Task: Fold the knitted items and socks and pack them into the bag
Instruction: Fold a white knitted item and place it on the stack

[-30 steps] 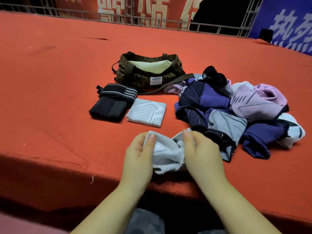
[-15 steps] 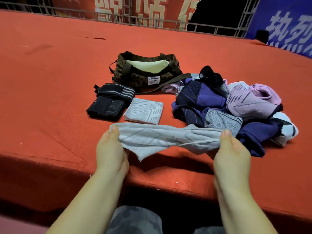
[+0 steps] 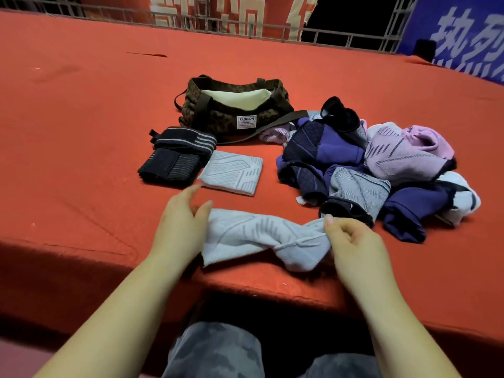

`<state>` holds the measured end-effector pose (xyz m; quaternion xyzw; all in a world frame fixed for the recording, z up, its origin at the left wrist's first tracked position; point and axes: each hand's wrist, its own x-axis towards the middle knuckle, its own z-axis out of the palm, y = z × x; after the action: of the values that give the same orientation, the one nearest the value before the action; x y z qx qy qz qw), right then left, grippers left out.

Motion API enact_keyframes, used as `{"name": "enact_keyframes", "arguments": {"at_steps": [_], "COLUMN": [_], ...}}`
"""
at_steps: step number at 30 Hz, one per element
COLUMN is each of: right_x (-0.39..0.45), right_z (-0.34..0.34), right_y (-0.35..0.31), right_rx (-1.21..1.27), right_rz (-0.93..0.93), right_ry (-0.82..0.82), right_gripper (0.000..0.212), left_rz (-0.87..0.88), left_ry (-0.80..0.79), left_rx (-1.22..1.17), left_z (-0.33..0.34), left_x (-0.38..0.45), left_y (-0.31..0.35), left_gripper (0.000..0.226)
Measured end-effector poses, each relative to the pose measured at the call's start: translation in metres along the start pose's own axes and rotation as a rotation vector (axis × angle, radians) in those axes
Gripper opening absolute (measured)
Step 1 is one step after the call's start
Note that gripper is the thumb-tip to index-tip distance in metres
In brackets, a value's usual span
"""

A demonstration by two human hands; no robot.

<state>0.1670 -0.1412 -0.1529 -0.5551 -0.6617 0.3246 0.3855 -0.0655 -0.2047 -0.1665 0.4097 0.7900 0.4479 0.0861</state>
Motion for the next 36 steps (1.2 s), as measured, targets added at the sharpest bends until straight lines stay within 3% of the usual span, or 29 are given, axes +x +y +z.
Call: {"name": "enact_keyframes", "arguments": {"at_steps": [2, 4, 6, 9, 13, 18, 25, 29, 33, 36], "right_x": [-0.01, -0.025, -0.042, -0.05, -0.044, -0.036, -0.021, -0.021, -0.017, -0.011], "right_z": [0.003, 0.008, 0.015, 0.028, 0.039, 0.042, 0.057, 0.07, 0.075, 0.066], "right_y": [-0.003, -0.005, -0.008, -0.004, 0.005, -0.001, -0.008, -0.018, -0.019, -0.016], "right_rx": [0.118, 0.099, 0.005, -0.123, -0.255, -0.071, 0.225, 0.326, 0.199, 0.123], "right_rz": [0.005, -0.165, -0.419, -0.521, -0.459, -0.36, -0.104, -0.055, -0.144, -0.212], "right_ry": [0.02, 0.156, 0.271, 0.214, 0.137, 0.157, 0.156, 0.153, 0.183, 0.222], "right_gripper": [0.032, 0.045, 0.033, 0.027, 0.041, 0.047, 0.023, 0.009, 0.037, 0.038], "left_rz": [0.278, 0.503, 0.602, 0.564, 0.528, 0.46, 0.171, 0.061, 0.034, 0.066], "left_ry": [0.087, -0.044, -0.245, -0.38, -0.362, -0.439, -0.492, -0.487, -0.476, -0.443], "left_rx": [0.019, 0.009, 0.11, 0.243, 0.151, -0.119, -0.587, -0.756, -0.795, -0.77], "left_z": [-0.004, -0.009, -0.004, 0.008, 0.009, 0.01, 0.022, 0.02, 0.021, 0.016], "left_x": [-0.011, -0.027, -0.035, -0.032, -0.025, -0.039, -0.054, -0.054, -0.055, -0.051], "left_y": [0.006, 0.013, 0.009, -0.002, 0.008, 0.021, 0.024, 0.034, 0.033, 0.031], "left_gripper": [0.047, 0.05, 0.057, 0.066, 0.042, 0.03, 0.03, 0.025, 0.027, 0.026]}}
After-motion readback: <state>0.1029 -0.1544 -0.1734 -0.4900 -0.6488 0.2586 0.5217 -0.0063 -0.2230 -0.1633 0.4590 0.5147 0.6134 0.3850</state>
